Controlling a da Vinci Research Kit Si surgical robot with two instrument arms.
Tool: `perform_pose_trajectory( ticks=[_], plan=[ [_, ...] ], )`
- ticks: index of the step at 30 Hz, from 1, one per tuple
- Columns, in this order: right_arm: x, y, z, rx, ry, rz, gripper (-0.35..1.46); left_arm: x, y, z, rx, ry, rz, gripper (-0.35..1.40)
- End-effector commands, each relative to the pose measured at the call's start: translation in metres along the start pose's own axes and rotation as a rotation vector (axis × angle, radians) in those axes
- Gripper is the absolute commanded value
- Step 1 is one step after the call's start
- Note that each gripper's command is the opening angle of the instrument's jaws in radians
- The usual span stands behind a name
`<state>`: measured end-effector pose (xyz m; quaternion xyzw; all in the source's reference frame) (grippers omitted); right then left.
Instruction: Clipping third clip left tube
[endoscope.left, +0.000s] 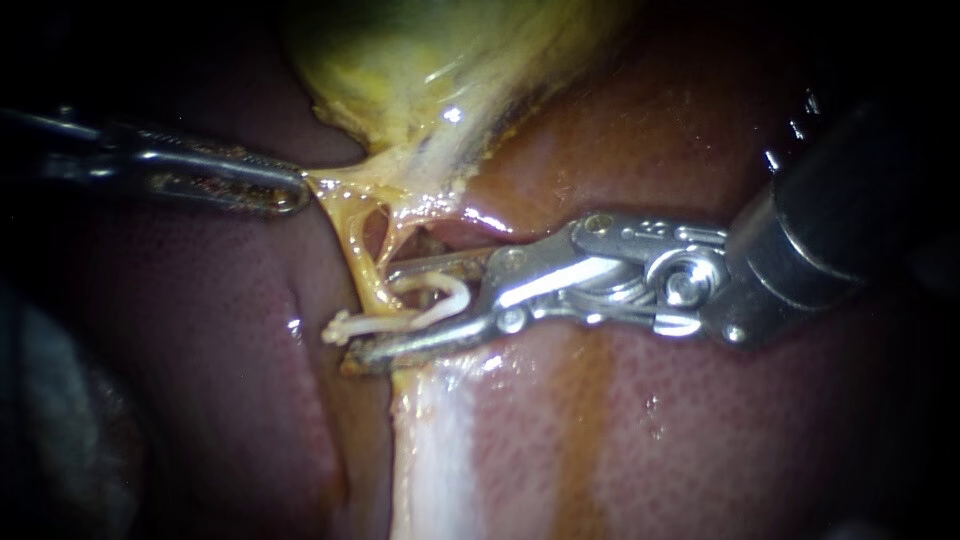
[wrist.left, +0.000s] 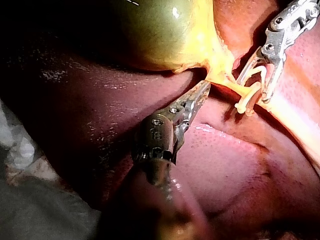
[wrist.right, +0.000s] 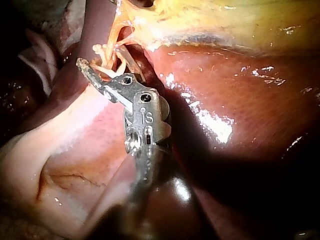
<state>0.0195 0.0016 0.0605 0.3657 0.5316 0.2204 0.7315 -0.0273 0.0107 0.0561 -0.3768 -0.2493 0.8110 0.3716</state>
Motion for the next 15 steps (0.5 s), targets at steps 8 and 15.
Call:
perform_pose_trajectory(
  ticks=[8, 15],
  plan=[
    [-0.0005, -0.0002, -0.0025, 0.012, -0.004, -0.001, 0.5, 0.0, 0.0, 0.0, 0.0, 0.0, 0.0, -0.35],
    [-0.0007, -0.0004, -0.0053, 0.012, -0.001, 0.019, 0.5, 0.0, 0.0, 0.0, 0.0, 0.0, 0.0, -0.35]
  ],
)
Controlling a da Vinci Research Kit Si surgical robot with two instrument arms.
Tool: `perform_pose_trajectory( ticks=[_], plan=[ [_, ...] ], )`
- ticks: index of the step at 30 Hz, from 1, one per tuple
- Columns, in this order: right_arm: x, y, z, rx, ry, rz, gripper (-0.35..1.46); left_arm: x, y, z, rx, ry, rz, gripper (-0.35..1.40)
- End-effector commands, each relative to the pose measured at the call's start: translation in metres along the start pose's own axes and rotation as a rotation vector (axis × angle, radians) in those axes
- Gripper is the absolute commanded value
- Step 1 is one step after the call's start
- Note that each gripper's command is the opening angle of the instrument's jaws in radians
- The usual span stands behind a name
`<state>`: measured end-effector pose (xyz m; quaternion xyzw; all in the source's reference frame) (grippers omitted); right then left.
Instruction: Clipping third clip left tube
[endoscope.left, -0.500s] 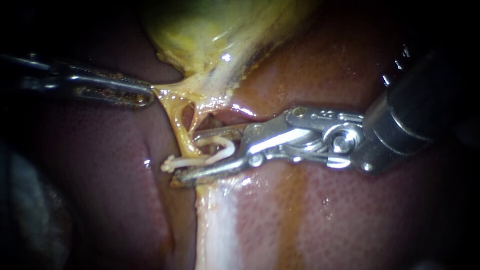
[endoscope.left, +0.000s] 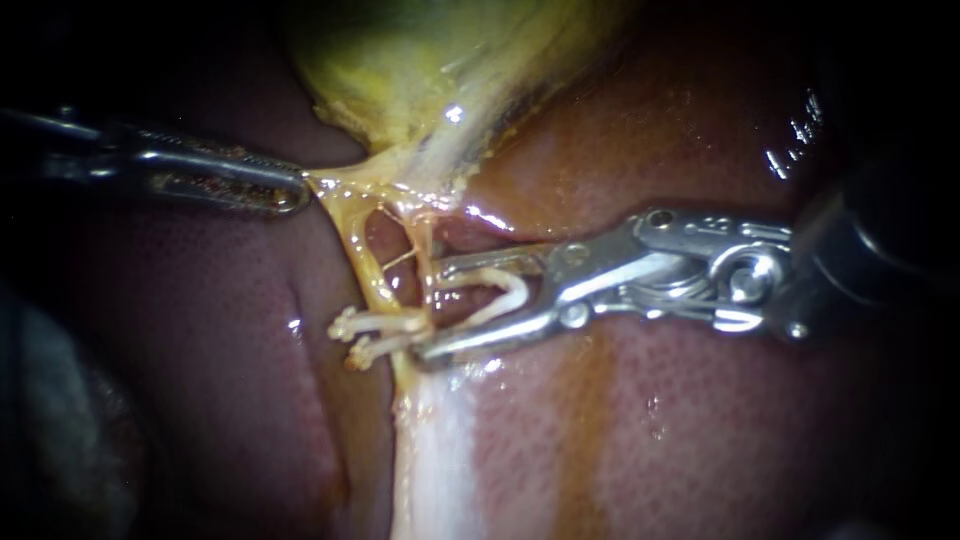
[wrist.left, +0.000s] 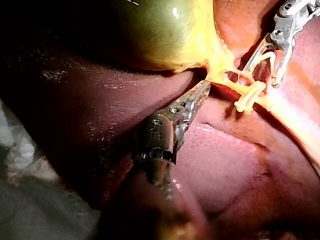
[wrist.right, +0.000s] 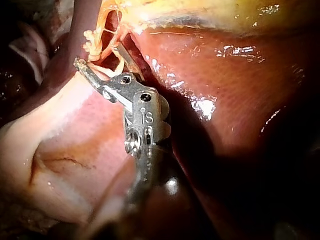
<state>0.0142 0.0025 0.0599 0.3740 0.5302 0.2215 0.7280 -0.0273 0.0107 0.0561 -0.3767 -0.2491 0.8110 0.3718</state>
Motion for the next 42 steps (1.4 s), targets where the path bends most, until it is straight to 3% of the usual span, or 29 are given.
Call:
perform_pose_trajectory(
  ticks=[1, 11, 17, 28, 33, 42],
  plan=[
    [0.0001, -0.0001, -0.0002, 0.002, 0.002, 0.012, 0.5, 0.0, 0.0, 0.0, -0.001, 0.0, 0.001, -0.35],
    [0.0026, -0.0015, -0.0008, 0.042, 0.08, 0.118, 0.5, 0.0, 0.0, 0.0, -0.001, 0.0, 0.001, -0.35],
    [0.0031, -0.0014, 0.0007, 0.041, 0.09, 0.136, 0.5, 0.0, 0.0, 0.0, -0.001, 0.0, 0.001, -0.35],
    [0.0011, 0.0009, 0.0026, 0.03, 0.09, 0.188, 0.5, 0.0, 0.0, 0.0, -0.001, 0.0, 0.001, -0.35],
    [-0.0001, 0.0019, 0.0029, 0.012, 0.062, 0.186, 0.5, 0.0, 0.0, 0.0, -0.001, 0.0, 0.001, -0.35],
    [-0.0008, 0.003, 0.0039, 0.002, 0.057, 0.182, 0.5, 0.0001, 0.0, 0.0, -0.001, 0.0, 0.0, -0.35]
  ],
)
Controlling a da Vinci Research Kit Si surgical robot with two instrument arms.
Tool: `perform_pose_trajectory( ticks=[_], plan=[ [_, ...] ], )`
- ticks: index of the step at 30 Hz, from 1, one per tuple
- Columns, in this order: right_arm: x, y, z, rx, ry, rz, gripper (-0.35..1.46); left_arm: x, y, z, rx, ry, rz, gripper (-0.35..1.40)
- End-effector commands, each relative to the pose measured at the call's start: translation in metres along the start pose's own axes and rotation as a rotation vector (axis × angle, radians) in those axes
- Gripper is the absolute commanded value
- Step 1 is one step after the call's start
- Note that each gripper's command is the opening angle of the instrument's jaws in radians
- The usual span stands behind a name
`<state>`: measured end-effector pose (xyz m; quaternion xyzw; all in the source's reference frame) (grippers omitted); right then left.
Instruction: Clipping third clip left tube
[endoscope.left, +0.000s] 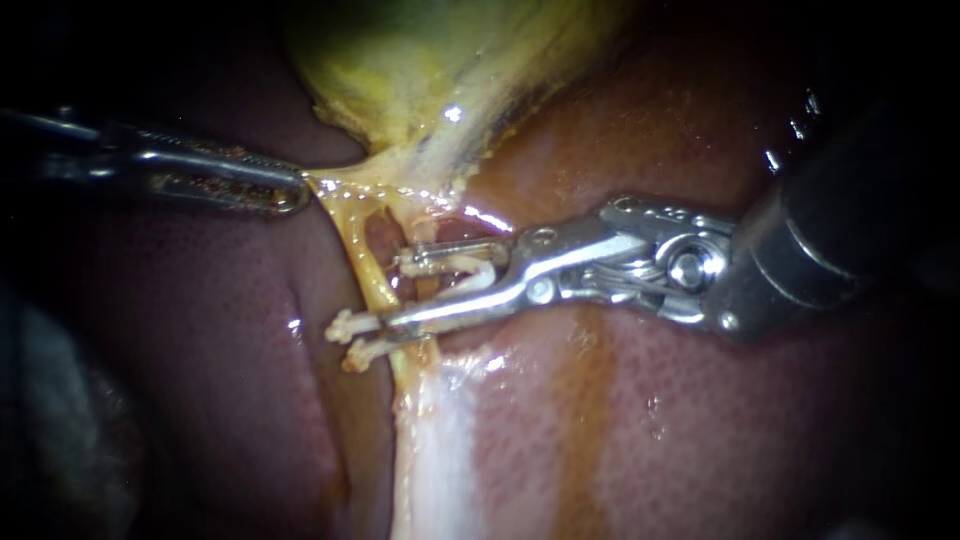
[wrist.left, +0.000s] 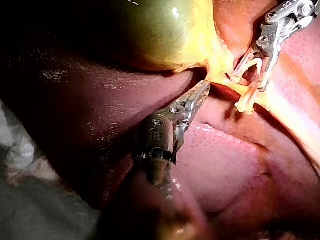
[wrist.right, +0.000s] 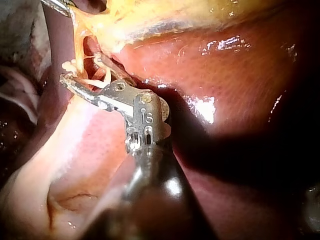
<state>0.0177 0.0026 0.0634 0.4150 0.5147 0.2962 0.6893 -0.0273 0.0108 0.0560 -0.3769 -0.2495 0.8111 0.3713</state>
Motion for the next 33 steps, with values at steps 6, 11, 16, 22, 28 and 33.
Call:
perform_pose_trajectory(
  ticks=[6, 11, 16, 22, 28, 33],
  plan=[
    [0.0001, 0.0001, 0.0017, 0.007, 0.022, 0.011, 0.5, 0.0, -0.0001, 0.0, 0.0, 0.0, 0.0, -0.35],
    [-0.0001, 0.0006, 0.0035, 0.007, 0.026, 0.013, 0.5, 0.0, -0.0001, 0.0001, 0.0, 0.0, -0.001, -0.35],
    [0.0003, 0.0005, 0.0054, 0.005, 0.033, 0.013, 0.5, 0.0, -0.0001, 0.0001, 0.0, 0.0, -0.001, -0.35],
    [0.0016, -0.0007, 0.0061, 0.044, 0.089, 0.021, 0.5, 0.0, -0.0001, 0.0001, 0.001, 0.0, -0.001, -0.35],
    [0.0045, -0.0019, 0.0057, 0.071, 0.141, 0.022, 0.5, 0.0, -0.0002, 0.0001, 0.001, 0.0, -0.001, -0.35],
    [0.006, -0.0024, 0.0051, 0.084, 0.164, 0.008, 0.49, 0.0, -0.0002, 0.0001, 0.001, 0.0, -0.001, -0.35]
  ],
)
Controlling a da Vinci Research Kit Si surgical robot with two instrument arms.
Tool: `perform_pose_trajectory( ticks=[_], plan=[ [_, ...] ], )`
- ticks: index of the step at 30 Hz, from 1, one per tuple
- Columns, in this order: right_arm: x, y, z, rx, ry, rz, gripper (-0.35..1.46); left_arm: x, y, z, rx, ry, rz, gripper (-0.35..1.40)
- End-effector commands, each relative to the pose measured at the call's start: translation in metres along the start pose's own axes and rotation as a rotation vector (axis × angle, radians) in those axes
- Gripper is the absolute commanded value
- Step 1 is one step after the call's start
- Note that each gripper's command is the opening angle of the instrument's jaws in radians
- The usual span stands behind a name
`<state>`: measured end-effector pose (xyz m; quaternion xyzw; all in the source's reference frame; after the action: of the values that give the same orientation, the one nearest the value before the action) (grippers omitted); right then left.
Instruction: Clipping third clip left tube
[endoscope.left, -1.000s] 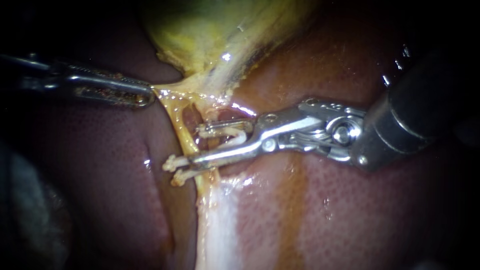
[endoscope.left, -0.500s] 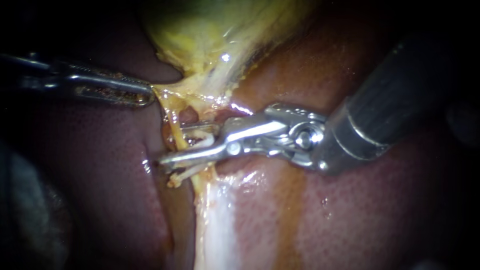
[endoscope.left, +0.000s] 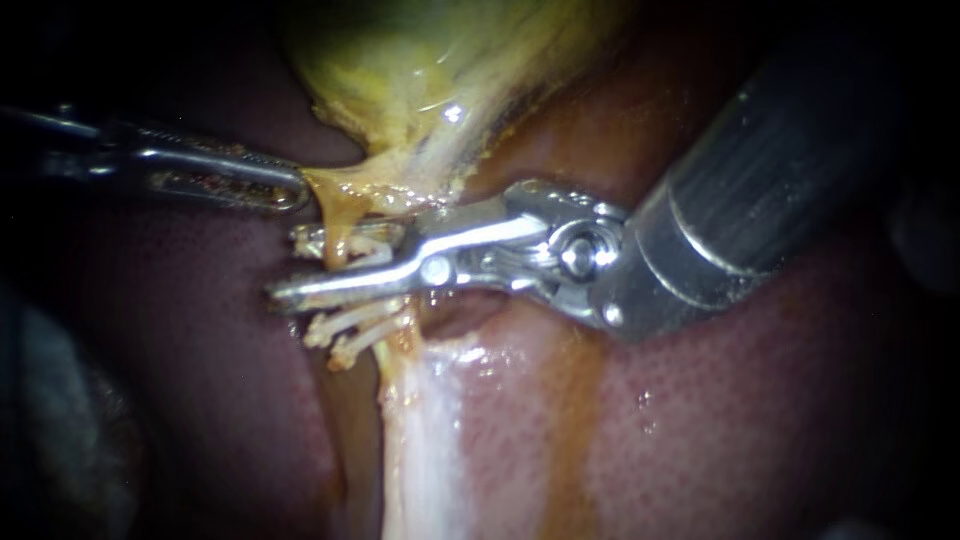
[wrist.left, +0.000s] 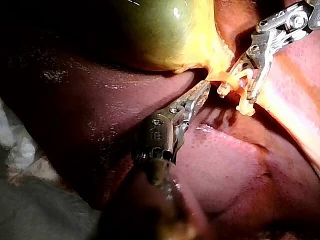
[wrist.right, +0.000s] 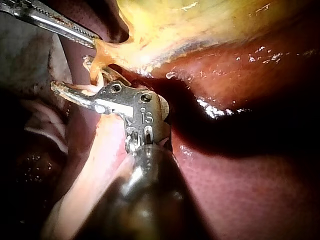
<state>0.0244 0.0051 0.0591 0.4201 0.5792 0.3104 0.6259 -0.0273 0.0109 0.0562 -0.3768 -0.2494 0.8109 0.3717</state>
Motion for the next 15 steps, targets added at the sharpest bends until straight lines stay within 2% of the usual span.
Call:
perform_pose_trajectory(
  ticks=[1, 8, 15],
  plan=[
    [0.0002, -0.0001, -0.0001, 0.001, 0.001, 0.001, 0.49, 0.0, 0.0, 0.0, 0.0, 0.0, 0.0, -0.35],
    [0.0007, -0.0003, -0.0003, 0.006, 0.007, -0.002, 0.45, 0.0, 0.0, 0.0, 0.0, 0.0, 0.0, -0.35],
    [0.0018, -0.0006, -0.0009, 0.009, 0.008, 0.006, 0.25, 0.0, 0.0, 0.0, 0.0, 0.0, 0.0, -0.35]
  ],
)
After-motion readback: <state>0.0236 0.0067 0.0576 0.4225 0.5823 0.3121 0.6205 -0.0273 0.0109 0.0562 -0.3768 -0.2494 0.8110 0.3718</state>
